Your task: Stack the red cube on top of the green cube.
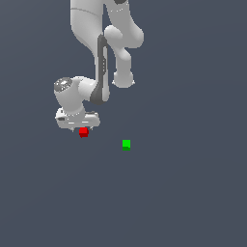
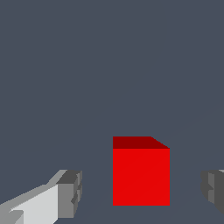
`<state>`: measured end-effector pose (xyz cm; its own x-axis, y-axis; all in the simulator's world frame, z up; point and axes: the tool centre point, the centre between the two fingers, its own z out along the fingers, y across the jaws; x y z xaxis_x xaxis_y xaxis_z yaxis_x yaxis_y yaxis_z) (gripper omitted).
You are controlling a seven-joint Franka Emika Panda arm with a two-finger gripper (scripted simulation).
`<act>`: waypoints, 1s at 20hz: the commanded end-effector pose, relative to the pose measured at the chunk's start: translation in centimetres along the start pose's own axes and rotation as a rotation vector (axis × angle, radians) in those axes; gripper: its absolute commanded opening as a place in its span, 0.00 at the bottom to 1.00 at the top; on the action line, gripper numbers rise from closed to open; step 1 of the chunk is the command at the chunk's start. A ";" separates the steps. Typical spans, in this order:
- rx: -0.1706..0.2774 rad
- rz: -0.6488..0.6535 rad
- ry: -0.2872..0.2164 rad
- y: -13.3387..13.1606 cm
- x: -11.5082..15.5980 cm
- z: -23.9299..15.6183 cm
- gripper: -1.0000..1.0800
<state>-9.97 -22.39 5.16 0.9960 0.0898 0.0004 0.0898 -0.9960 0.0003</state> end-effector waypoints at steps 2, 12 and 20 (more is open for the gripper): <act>0.000 -0.001 -0.001 0.0 -0.1 1.8 0.96; 0.000 -0.001 0.000 0.1 0.0 3.2 0.00; 0.000 -0.001 0.000 0.1 0.0 3.1 0.00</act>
<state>-9.95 -22.50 2.04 0.9959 0.0905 -0.0001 0.0905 -0.9959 0.0000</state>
